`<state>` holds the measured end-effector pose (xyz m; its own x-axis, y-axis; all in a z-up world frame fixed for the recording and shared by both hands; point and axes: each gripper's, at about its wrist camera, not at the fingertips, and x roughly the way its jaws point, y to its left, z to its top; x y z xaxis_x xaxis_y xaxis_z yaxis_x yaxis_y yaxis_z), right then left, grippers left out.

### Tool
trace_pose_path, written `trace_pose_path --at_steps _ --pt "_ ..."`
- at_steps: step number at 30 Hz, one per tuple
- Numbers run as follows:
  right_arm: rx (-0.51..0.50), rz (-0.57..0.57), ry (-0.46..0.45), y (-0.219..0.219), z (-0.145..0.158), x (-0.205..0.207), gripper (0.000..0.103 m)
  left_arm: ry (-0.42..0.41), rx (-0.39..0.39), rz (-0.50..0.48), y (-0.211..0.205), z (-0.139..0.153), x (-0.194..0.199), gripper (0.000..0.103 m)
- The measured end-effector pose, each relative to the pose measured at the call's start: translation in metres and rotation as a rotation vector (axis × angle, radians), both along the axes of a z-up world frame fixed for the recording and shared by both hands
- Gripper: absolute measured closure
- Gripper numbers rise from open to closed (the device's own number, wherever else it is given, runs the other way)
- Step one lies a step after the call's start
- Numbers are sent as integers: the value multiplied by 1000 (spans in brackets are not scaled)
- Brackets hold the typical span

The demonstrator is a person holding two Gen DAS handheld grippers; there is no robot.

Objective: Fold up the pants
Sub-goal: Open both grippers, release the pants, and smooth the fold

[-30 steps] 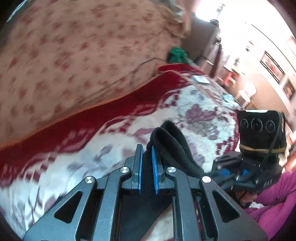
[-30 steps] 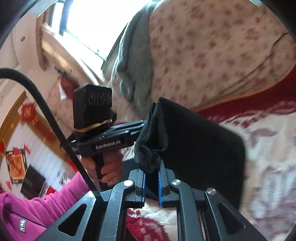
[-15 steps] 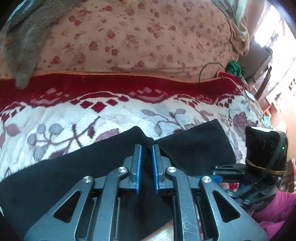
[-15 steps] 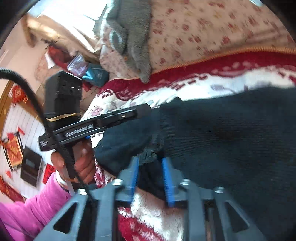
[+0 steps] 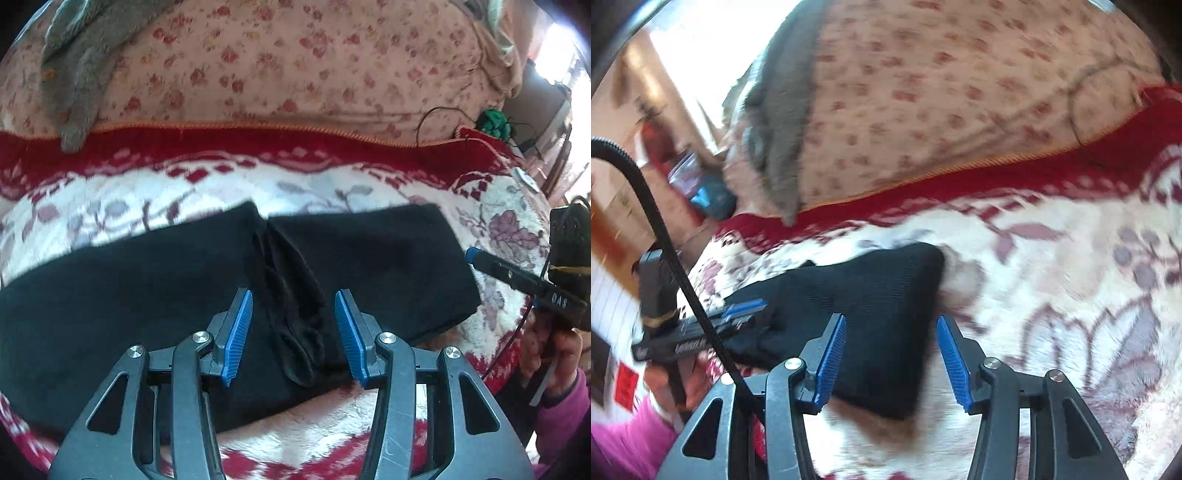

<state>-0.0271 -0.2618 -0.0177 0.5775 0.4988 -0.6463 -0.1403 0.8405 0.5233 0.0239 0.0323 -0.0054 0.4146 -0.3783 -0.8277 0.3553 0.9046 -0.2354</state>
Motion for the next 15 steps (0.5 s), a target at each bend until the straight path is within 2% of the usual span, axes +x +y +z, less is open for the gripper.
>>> trace_pose_path --at_steps 4,10,12,13,14,15 --pt "83 -13 50 -7 -20 15 52 69 -40 30 -3 -18 1 57" --pt "157 24 83 -7 -33 29 49 51 -61 65 -4 -20 3 56" --pt "170 41 74 -3 -34 30 57 37 -72 79 -4 -21 1 57" --pt "153 33 72 0 -34 30 62 28 -73 82 -3 -21 0 58" --pt "132 31 67 2 -33 31 66 19 -68 83 -3 -21 -1 72" --pt "122 33 58 4 -31 29 68 17 -69 79 -1 -20 -1 80"
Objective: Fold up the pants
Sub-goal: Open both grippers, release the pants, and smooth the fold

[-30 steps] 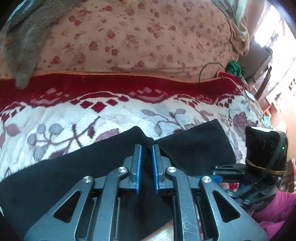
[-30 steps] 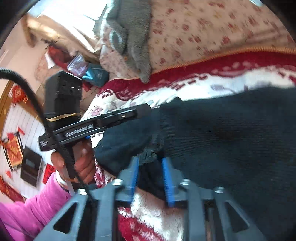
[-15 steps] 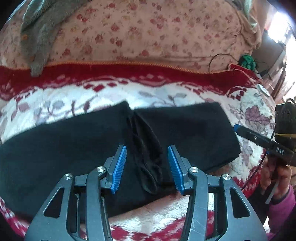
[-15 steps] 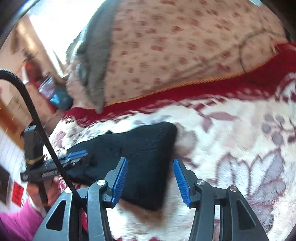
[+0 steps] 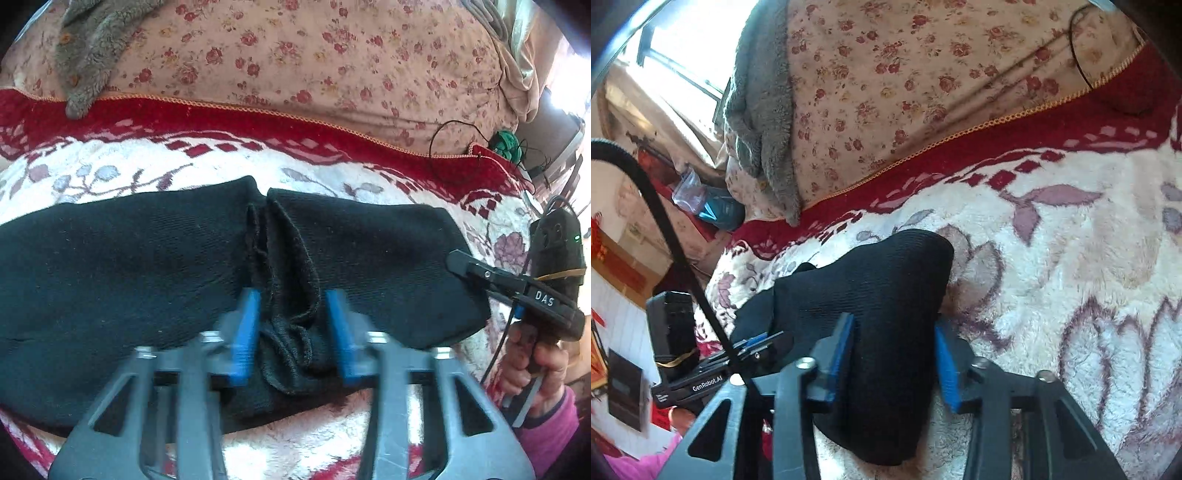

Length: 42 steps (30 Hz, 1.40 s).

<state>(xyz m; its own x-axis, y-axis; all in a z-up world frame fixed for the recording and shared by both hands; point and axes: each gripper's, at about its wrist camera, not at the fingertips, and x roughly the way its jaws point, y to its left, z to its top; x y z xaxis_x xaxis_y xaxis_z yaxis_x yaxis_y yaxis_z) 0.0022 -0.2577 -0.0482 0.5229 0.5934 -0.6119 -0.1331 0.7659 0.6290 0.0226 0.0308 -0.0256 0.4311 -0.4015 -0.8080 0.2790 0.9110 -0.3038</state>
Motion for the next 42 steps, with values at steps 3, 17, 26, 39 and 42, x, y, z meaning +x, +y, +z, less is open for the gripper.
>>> trace_pose_path --at_steps 3,17,26,39,42 --pt "-61 20 -57 8 18 -7 73 9 -22 1 7 6 -1 88" --pt "-164 -99 4 8 3 -9 50 -63 105 65 6 4 -12 93" --pt "-124 -110 12 -5 16 -21 50 -30 74 98 13 4 -11 92" --pt "-169 -110 -17 -3 34 -38 50 -19 14 101 21 19 -22 70" --pt "-172 -63 -56 10 44 -39 50 -24 10 108 24 21 -25 70"
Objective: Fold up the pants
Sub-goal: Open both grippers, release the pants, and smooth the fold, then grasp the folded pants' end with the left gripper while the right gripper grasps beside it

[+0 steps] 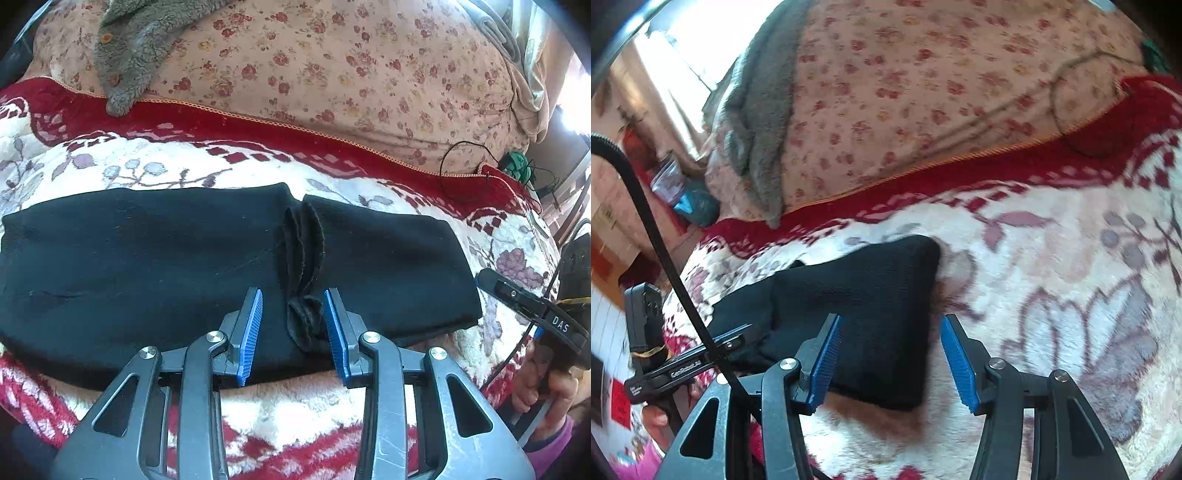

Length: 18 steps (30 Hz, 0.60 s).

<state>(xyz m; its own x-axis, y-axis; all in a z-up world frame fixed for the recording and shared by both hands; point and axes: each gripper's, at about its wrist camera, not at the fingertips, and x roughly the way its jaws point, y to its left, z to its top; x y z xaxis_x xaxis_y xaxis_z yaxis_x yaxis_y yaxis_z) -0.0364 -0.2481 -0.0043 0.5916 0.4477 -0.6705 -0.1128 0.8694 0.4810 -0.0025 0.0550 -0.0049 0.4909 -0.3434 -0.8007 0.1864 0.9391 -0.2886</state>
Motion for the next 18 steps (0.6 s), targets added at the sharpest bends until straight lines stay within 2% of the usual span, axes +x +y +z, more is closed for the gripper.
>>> trace_pose_path --at_steps 4,8,13,18 --pt "6 66 -67 21 12 1 50 6 -9 38 15 2 -5 70" --pt "-9 172 -114 56 19 6 50 -14 -6 126 41 7 -18 70" --pt "-14 278 -119 97 18 12 50 -51 46 277 82 13 -35 70" --pt "-11 375 -96 142 9 21 50 -28 20 388 128 7 -44 70"
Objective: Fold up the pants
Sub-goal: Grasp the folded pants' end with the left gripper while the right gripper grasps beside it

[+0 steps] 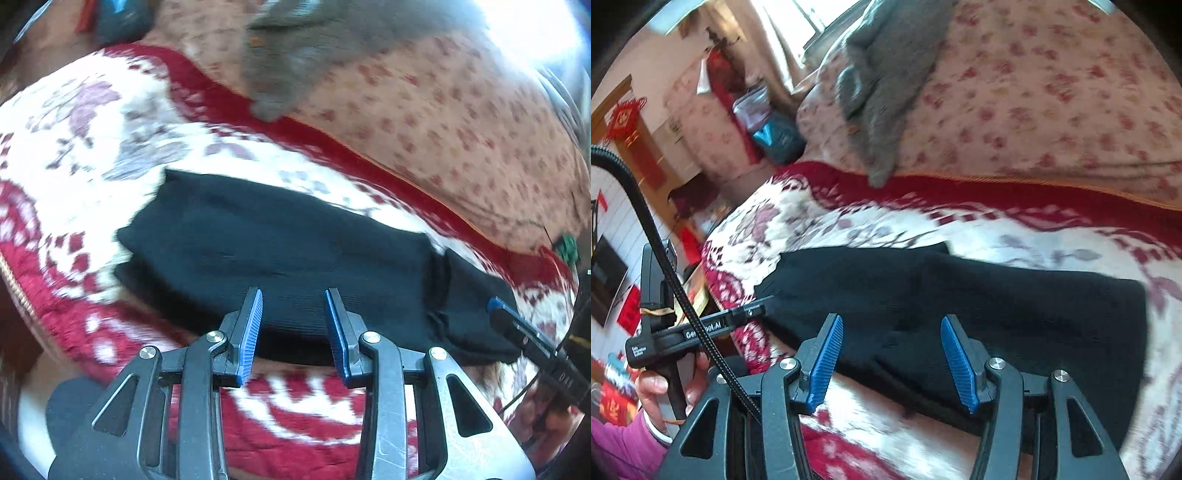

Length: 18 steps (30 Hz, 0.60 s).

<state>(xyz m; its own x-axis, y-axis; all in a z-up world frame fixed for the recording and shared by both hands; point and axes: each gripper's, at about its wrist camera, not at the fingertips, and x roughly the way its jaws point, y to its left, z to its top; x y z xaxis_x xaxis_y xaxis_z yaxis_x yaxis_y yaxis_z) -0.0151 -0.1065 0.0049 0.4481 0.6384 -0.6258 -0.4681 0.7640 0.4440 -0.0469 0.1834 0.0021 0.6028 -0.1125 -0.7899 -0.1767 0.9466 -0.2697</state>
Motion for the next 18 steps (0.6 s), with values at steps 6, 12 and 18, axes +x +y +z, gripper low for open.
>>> trace_pose_path --at_steps 6,12,18 --pt "-30 141 -10 59 -1 18 49 32 -96 165 54 -16 -14 53" --pt "-44 267 -5 120 -4 50 48 41 -152 242 78 -24 -20 53" --pt "-78 368 -33 180 -6 73 44 34 -206 286 93 -33 -19 42"
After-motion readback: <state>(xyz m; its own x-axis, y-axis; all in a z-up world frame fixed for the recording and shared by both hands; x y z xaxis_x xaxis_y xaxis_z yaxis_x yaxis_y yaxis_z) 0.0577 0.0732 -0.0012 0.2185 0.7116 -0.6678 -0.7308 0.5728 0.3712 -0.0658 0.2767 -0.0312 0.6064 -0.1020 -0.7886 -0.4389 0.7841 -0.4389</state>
